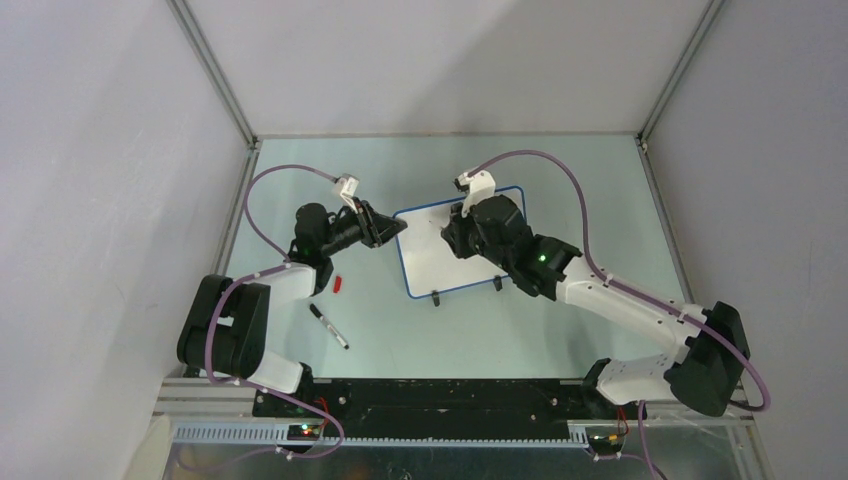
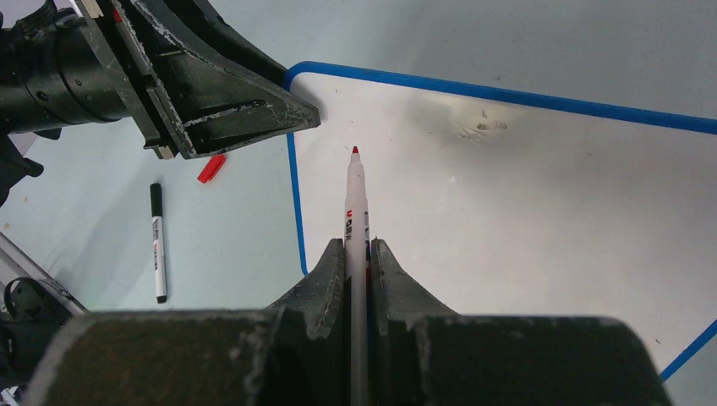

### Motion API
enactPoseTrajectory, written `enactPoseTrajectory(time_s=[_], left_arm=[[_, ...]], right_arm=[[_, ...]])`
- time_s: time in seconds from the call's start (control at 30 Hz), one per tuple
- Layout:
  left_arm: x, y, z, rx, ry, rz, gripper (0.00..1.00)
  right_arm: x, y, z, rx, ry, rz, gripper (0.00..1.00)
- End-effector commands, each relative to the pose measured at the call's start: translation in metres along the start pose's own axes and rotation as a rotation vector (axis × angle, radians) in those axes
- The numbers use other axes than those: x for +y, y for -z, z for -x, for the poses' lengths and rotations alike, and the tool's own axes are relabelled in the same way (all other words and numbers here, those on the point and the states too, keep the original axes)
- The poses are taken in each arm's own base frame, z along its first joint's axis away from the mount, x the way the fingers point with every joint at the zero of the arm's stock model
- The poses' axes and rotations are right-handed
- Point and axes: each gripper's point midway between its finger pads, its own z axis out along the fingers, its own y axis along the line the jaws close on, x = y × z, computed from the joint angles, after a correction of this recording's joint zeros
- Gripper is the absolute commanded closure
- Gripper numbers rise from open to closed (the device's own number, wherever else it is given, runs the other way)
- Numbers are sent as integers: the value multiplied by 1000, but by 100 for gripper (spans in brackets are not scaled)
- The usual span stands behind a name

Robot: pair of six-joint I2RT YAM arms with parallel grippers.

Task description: Write a sentence on the whiteboard

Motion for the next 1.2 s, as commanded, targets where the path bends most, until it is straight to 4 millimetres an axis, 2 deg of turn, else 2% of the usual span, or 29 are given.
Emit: enactPoseTrajectory(time_s=[0.0,0.27,0.77,0.93,1.17], left_arm=[[-6,-2,9,-27,-22,-18,62],[-5,-2,9,-26,-22,-16,62],[-5,1,11,-25,-45,0,62],[-7,5,19,-74,-24,-26,72],[-6,7,20,-80,-11,-41,69]], right_arm=[[13,-1,19,-52,27,41,100],[26,-12,15,-54,47,86,100],[27,-32,18,-55,58,58,100],[28,-35,18,-50,60,55,100],[29,-39,18,-45,63,56,100]])
